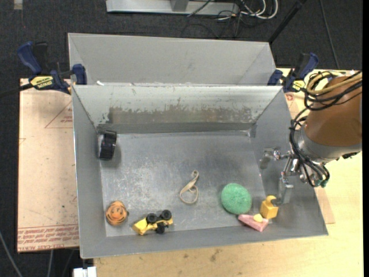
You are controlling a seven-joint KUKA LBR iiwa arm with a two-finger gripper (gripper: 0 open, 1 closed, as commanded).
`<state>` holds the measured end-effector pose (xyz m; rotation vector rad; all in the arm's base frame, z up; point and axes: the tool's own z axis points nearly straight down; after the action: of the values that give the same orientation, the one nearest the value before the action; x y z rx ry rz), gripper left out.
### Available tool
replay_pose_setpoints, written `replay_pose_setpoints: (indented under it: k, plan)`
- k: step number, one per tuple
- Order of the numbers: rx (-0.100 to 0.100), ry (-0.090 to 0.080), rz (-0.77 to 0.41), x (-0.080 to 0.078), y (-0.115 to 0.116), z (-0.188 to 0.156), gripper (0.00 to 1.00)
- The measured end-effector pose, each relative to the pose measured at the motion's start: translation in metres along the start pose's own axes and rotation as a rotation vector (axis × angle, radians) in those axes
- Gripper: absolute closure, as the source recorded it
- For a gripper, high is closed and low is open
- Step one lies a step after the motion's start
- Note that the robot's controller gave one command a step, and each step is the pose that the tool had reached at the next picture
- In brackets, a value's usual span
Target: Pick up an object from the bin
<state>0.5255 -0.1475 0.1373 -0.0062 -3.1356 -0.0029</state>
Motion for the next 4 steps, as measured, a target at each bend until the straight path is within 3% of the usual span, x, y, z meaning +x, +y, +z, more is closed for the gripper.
replay_pose_setpoints:
  k: [1, 2, 3, 4]
  plan:
    - [0.002, -0.007, -0.004, -0.002, 0.001, -0.005, 0.00]
    - [0.000, -0.015, 0.064, 0.042, 0.072, 0.067, 0.00]
    - [0.001, -0.007, -0.007, 0.045, 0.075, 0.009, 0.00]
    - [0.000, -0.006, 0.199, 0.033, 0.095, 0.038, 0.00]
